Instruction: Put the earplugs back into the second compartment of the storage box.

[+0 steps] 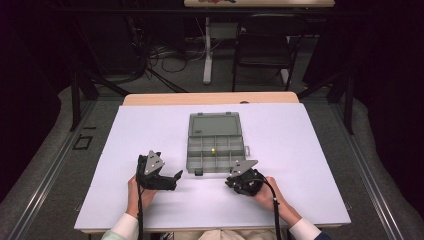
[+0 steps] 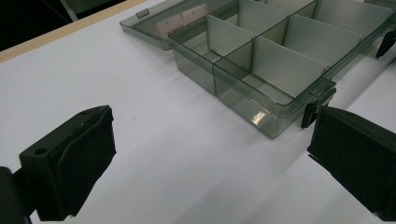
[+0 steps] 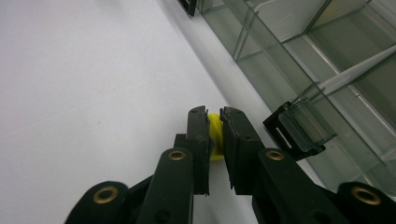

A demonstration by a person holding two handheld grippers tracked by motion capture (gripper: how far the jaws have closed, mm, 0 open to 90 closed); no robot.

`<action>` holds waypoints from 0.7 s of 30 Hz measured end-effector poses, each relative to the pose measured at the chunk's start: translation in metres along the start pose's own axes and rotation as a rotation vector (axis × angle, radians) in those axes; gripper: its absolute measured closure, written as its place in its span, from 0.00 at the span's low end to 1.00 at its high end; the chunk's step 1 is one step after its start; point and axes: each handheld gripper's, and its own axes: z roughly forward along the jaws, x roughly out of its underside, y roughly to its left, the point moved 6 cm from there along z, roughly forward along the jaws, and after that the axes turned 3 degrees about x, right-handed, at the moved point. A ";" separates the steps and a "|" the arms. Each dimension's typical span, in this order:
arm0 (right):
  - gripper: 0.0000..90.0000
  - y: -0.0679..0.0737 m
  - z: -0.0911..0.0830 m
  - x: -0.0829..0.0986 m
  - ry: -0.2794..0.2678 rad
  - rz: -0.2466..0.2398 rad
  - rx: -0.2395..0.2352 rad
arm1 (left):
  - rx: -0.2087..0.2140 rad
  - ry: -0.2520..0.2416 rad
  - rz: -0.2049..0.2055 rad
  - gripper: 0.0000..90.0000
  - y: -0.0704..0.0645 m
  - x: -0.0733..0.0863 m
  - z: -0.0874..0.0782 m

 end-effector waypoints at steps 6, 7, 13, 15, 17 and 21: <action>0.90 -0.003 -0.006 -0.004 -0.029 0.003 0.007 | 0.002 0.002 -0.006 0.00 0.001 0.001 0.001; 0.90 -0.003 -0.007 -0.005 -0.035 -0.001 0.009 | 0.001 0.002 -0.005 0.00 0.001 0.001 0.001; 0.90 -0.001 -0.012 -0.008 -0.058 -0.007 0.017 | 0.003 0.000 0.003 0.00 -0.001 0.000 0.000; 0.90 0.000 -0.014 -0.010 -0.072 -0.008 0.016 | 0.000 -0.003 -0.001 0.00 0.000 0.000 -0.001; 0.90 0.000 -0.016 -0.012 -0.084 -0.008 0.019 | 0.000 0.000 -0.007 0.00 0.001 0.001 0.000; 0.90 0.000 -0.020 -0.015 -0.100 -0.012 0.030 | -0.001 0.000 0.000 0.00 0.000 0.000 0.000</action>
